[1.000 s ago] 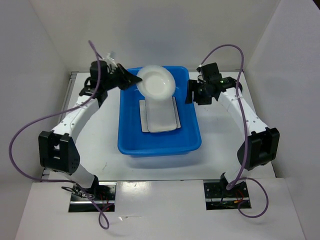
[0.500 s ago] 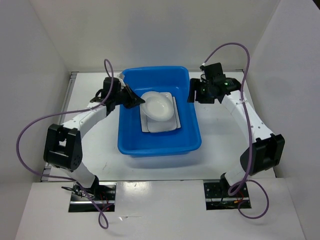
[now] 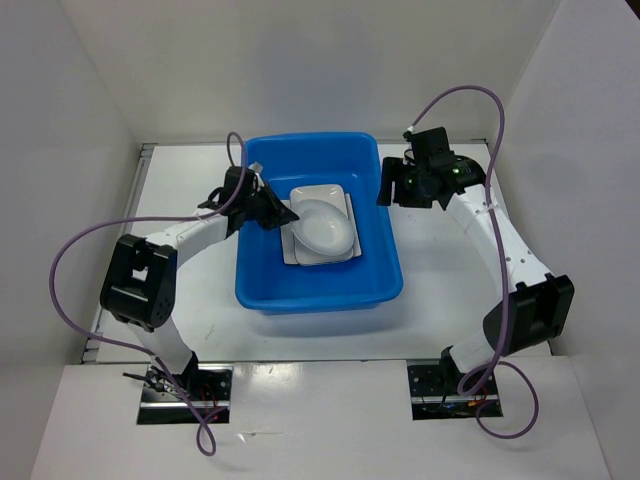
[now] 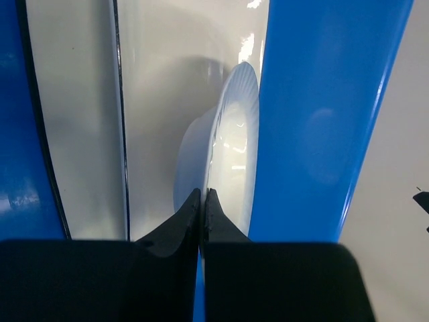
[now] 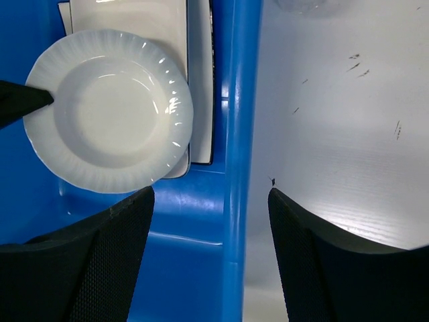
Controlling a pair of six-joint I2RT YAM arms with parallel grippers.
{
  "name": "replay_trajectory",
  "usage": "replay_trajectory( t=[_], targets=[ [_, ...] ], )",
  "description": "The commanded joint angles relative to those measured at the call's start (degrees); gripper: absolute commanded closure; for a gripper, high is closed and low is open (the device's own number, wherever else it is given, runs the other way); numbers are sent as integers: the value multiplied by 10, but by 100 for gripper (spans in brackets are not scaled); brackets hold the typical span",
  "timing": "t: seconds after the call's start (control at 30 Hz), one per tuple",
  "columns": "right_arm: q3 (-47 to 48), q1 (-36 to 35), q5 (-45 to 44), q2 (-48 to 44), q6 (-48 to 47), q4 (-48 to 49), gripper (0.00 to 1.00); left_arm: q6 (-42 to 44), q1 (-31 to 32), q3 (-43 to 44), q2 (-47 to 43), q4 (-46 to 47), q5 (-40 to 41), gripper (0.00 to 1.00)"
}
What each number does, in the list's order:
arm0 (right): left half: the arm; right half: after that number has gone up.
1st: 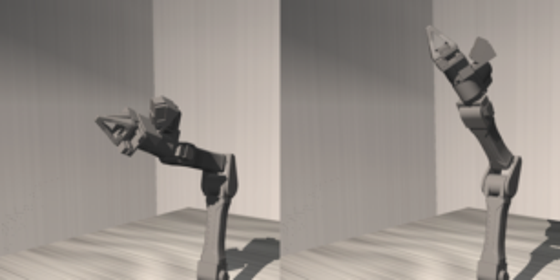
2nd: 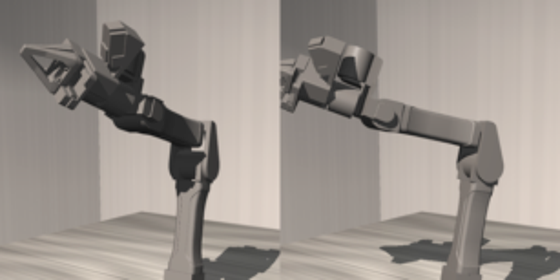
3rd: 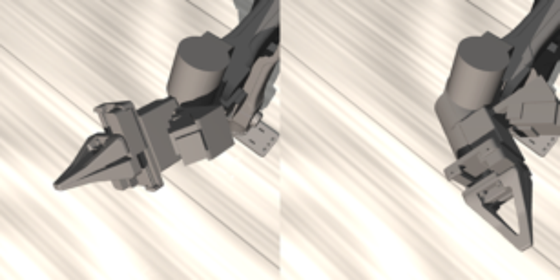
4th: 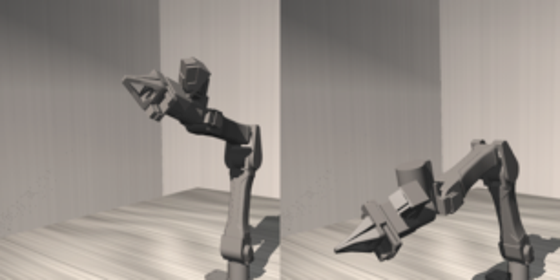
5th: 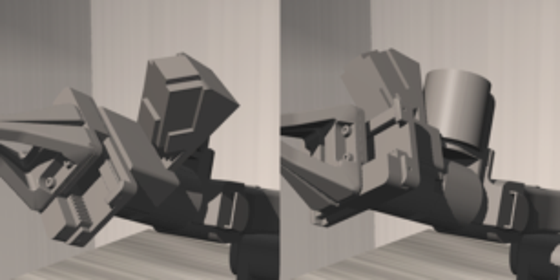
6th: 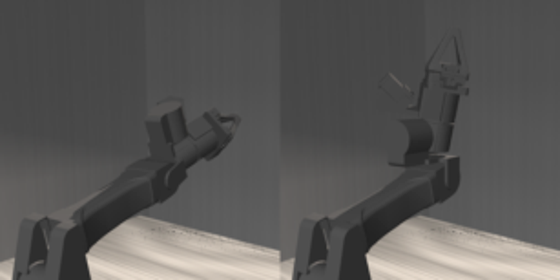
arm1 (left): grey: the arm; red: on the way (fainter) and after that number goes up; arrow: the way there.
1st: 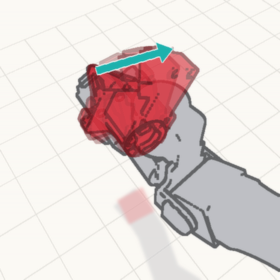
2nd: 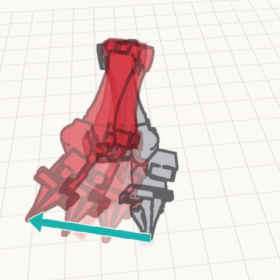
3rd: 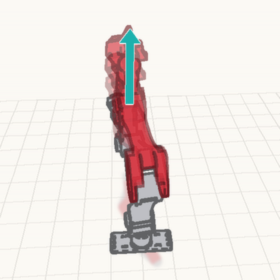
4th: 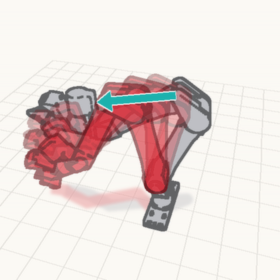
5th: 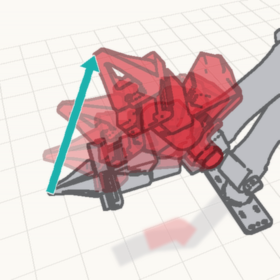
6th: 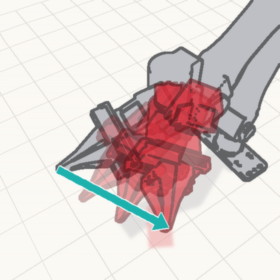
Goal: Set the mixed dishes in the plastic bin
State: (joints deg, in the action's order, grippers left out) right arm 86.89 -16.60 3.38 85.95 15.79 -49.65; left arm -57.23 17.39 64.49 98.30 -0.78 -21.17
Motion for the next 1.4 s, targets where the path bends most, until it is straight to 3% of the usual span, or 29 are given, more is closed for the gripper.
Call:
replay_trajectory(
  t=[0.0, 0.07, 0.17, 0.33, 0.43, 0.47, 0.6, 0.73, 1.03, 1.2, 1.37],
  targets=[
    [-4, 3, -15, -30, 3, 14, 26, -14, -2, -9, 3, 44, 9, 100],
    [-9, 3, -15, -30, 3, 14, 26, -8, -2, -15, 3, 33, 36, 98],
    [-9, 3, -21, -30, 3, 14, 26, 5, -2, -30, 8, 28, 70, 85],
    [-9, 3, -26, -30, 3, 14, 26, 11, -2, -42, 27, 28, 82, 85],
    [-4, 3, -31, -30, 3, 14, 26, 11, -2, -42, 27, 28, 82, 79],
    [-4, 3, -31, -30, 3, 14, 26, 17, -2, -42, 27, 28, 82, 66],
    [-4, 9, -36, -30, 3, 14, 26, 27, -2, -37, 27, 22, 100, 48],
    [1, 9, -36, -30, 3, 14, 26, 33, -2, -31, 22, 10, 112, 42],
    [6, 46, -68, -3, 16, 31, 22, 147, -7, 55, -39, -72, 256, 8],
    [-49, 113, -63, 21, 65, 102, 21, 165, -25, 92, -83, -79, 226, 6],
    [-85, 234, -35, 54, 128, 193, 22, 165, -25, 149, -119, -79, 145, 5]
  ],
)
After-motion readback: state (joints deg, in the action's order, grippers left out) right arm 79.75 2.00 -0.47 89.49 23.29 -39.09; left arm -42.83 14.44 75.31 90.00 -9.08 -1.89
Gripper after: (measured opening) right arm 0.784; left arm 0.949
